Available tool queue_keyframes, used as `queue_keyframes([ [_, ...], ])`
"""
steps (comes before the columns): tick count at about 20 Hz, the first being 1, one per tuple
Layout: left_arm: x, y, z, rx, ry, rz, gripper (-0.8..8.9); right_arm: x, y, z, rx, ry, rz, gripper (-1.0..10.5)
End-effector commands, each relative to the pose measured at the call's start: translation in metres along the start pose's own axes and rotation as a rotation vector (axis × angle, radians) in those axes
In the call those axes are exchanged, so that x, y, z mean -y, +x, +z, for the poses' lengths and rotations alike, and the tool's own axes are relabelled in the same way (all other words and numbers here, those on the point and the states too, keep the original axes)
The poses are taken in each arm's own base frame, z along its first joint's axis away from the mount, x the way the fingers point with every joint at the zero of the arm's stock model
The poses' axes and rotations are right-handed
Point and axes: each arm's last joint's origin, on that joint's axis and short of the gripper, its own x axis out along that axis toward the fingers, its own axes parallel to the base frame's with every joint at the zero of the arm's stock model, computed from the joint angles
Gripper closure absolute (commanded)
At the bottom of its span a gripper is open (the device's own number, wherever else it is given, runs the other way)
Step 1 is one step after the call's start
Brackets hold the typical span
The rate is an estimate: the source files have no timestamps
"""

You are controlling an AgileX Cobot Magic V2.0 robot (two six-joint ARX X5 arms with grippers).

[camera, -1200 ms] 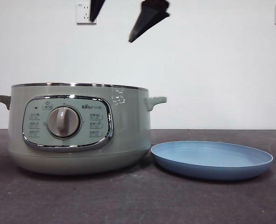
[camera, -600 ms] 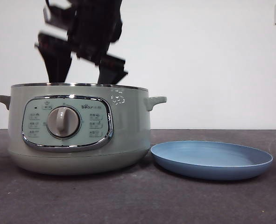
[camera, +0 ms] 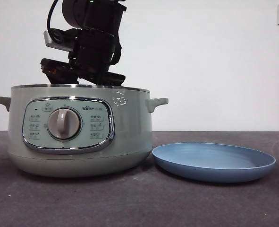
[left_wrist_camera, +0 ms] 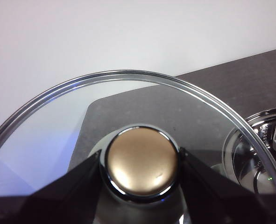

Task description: Take the pumpkin out from the steamer,put the pumpkin in the blue plate,close the lid

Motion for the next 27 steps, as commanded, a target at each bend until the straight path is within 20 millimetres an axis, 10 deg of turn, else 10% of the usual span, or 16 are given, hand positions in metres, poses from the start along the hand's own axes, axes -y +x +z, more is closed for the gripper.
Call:
queue_keyframes([
  [1,-0.004,-0.005,0.005,0.051,-0.022,0.013,8.22,-0.001,0.000,0.000,-0.002,0.008,0.002,9.6],
  [6,-0.003,-0.005,0.005,0.057,-0.021,-0.027,8.22,0.011,-0.075,-0.005,0.094,0.034,-0.030,9.6],
  [15,0.000,-0.002,0.010,0.093,-0.037,-0.067,8.22,0.080,-0.198,-0.078,0.071,0.396,-0.228,9.6],
  [20,0.001,-0.002,0.011,0.106,-0.042,-0.088,8.22,0.072,-0.193,-0.115,-0.053,0.443,-0.337,9.6],
  [27,0.002,-0.002,0.014,0.135,-0.051,-0.135,8.22,0.059,-0.138,-0.164,-0.084,0.472,-0.324,9.6],
])
